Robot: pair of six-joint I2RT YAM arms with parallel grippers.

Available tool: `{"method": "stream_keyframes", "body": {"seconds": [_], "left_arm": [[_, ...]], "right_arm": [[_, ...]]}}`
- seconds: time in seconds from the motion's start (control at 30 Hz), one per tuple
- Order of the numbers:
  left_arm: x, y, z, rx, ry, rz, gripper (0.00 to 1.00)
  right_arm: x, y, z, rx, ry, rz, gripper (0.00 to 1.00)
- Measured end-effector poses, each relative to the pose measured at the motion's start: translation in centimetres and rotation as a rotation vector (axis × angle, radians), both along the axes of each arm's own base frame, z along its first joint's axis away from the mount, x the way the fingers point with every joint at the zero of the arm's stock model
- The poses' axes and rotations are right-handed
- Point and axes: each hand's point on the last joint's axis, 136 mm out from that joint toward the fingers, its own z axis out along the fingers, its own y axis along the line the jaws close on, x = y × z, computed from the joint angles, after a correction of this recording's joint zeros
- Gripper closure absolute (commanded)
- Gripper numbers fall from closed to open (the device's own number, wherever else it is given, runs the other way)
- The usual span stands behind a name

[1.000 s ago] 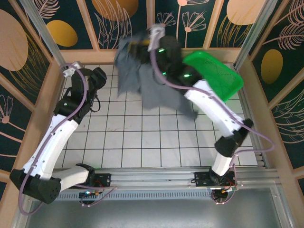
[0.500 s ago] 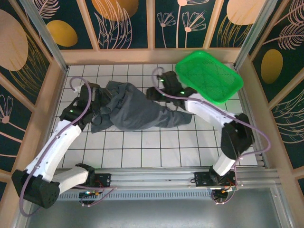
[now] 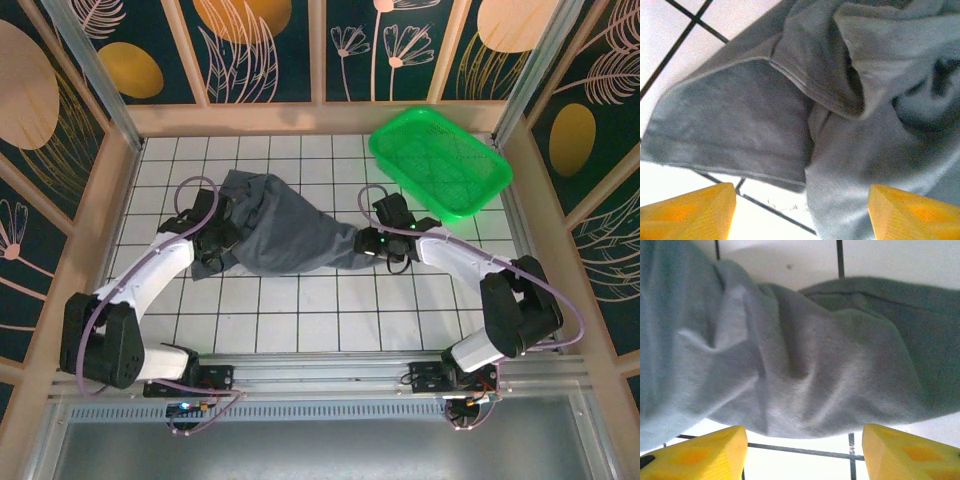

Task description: Fold and stack the t-shirts

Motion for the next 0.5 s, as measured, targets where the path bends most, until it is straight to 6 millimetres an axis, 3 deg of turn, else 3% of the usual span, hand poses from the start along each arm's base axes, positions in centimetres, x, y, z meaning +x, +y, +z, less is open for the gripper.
{"method": "stream_keyframes", "body": {"seconds": [0.13,0.27,0.4,0.5], "left_arm": [[2.6,0.2,-0.6,-0.018,-0.037,0.007,0.23],[6.9,-0.6,-0.6,-0.008,-0.075,-0.037,0.24],[10.4,-1.0,-1.9,0.037,-0.076,-0.091,0.37],[11.2,-0.7,-3.7,0.073,-0.051,-0.122,0.55]], "right_arm": [[0.0,0.1,-0.3,0.005,0.007,0.004,0.35],[0.3,-0.3,-2.1,-0.019,0.054,-0.006,0.35],[0.4,-1.1,-4.2,-0.049,0.107,-0.026,0.36],[0.7,-1.4,-4.6,-0.055,0.116,-0.036,0.41]]}}
